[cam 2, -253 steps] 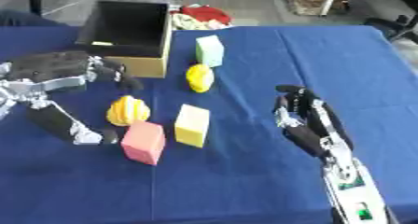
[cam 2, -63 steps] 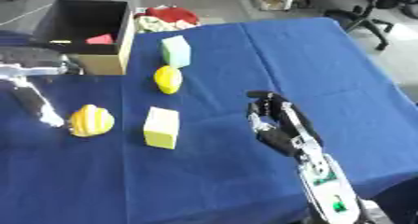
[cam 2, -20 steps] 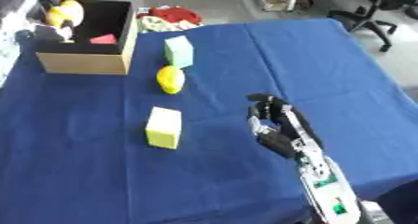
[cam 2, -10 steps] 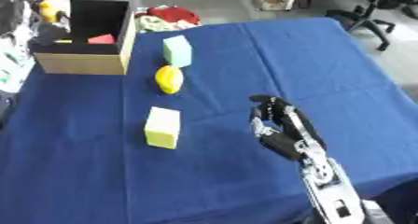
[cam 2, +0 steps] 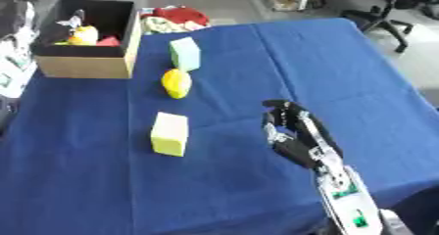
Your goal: Pick up objects on the table and place them in the box.
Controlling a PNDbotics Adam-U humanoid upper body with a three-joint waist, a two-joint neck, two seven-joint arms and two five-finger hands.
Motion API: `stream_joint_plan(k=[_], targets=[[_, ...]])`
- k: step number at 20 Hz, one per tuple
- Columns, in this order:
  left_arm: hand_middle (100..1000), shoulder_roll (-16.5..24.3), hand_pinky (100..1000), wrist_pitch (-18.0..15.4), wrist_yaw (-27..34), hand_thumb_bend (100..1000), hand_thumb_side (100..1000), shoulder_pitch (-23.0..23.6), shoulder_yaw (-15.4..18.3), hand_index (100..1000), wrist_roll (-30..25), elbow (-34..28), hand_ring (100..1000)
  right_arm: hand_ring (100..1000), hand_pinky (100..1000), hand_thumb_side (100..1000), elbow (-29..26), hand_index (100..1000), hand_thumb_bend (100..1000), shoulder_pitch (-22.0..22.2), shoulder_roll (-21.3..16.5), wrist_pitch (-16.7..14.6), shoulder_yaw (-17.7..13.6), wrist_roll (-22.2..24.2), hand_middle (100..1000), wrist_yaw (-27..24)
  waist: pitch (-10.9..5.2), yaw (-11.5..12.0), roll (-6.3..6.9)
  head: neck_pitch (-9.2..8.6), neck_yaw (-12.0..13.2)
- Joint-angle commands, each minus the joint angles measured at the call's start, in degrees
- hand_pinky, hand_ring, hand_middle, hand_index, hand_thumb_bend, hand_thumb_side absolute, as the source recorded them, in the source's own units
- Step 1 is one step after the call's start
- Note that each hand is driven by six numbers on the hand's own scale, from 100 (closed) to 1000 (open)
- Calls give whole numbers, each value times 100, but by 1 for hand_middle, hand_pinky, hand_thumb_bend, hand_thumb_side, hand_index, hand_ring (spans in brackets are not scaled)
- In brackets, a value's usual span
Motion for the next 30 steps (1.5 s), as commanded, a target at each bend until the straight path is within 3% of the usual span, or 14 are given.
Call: stream_joint_plan(k=[1, 4, 8, 12, 13, 14, 18, 24, 30], targets=[[745, 21, 824, -673, 116, 318, 434, -145, -206, 920, -329, -394, 763, 564, 694, 278, -93, 766, 100, -56, -80, 3, -36, -23, 504, -17, -22, -3, 26, 22, -40], [724, 74, 824, -1976, 179, 347, 349, -85, -693, 900, -1190, -848, 755, 564, 694, 278, -105, 767, 100, -52, -71, 4, -56, -53, 504, -13, -22, 3, 46, 22, -95], [742, 326, 823, -3423, 389, 452, 402, 63, -1545, 901, -2872, -1572, 759, 564, 694, 277, -111, 768, 100, -39, -91, 17, -126, -146, 504, 3, -21, 1, 74, 22, -137], [759, 668, 827, -4309, 902, 529, 501, 262, -2483, 907, -4450, -2445, 770, 563, 692, 269, -117, 768, 100, -40, -107, 54, -239, -341, 504, 34, -18, -8, 101, 22, -157], [762, 735, 828, -4421, 1061, 613, 515, 308, -2660, 909, -4778, -2630, 772, 563, 692, 278, -118, 768, 100, -42, -109, 65, -257, -387, 504, 43, -18, -9, 104, 22, -160], [764, 792, 829, -4504, 1228, 536, 531, 360, -2827, 910, -5084, -2799, 773, 563, 692, 268, -118, 768, 100, -42, -112, 76, -272, -427, 504, 52, -18, -12, 106, 22, -164], [766, 950, 831, -4452, 1840, 534, 543, 467, -3099, 911, -5837, -3279, 774, 563, 692, 267, -120, 768, 100, -38, -113, 97, -287, -499, 504, 71, -20, -11, 109, 22, -186], [796, 958, 836, -4274, 2098, 538, 562, 636, -3428, 921, -5953, -3536, 783, 562, 691, 262, -120, 767, 100, -56, -100, 106, -261, -479, 502, 71, -15, 5, 107, 22, -223], [814, 822, 842, -4021, 1727, 561, 504, 769, -3480, 928, -5899, -3669, 797, 561, 691, 261, -122, 767, 100, -67, -88, 113, -254, -471, 502, 64, -11, 13, 95, 22, -253]])
